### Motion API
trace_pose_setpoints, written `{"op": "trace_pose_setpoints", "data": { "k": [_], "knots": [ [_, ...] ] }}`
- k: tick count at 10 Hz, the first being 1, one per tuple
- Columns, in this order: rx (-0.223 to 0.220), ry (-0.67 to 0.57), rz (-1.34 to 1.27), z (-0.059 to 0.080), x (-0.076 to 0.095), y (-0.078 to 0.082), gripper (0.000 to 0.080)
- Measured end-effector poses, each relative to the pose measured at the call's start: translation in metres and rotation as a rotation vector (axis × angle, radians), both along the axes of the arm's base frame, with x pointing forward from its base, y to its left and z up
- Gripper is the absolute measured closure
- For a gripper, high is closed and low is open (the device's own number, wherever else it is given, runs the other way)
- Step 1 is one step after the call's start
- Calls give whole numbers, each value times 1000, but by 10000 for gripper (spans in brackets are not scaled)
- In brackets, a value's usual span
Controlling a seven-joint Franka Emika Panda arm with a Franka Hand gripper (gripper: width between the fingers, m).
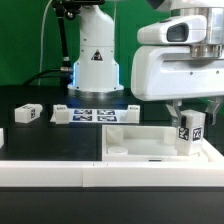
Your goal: Assemble one leg
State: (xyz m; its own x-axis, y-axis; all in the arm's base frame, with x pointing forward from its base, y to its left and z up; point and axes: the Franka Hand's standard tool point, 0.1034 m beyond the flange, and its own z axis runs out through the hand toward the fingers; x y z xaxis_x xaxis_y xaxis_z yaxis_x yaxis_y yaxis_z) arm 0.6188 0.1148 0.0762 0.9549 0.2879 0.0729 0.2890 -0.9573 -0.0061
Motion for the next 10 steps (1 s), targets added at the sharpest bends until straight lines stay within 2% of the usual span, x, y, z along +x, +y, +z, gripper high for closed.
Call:
{"op": "trace_pose_setpoints", "data": {
  "k": [1,3,5,7,10],
  "knots": [
    [2,1,-14,0,0,0,509],
    [13,3,-63,0,0,-2,509],
    [44,12,-258,0,1,-3,509],
    [95,15,-545,-2,0,-1,509],
    [115,14,-906,-3,-1,-4,509]
  ]
}}
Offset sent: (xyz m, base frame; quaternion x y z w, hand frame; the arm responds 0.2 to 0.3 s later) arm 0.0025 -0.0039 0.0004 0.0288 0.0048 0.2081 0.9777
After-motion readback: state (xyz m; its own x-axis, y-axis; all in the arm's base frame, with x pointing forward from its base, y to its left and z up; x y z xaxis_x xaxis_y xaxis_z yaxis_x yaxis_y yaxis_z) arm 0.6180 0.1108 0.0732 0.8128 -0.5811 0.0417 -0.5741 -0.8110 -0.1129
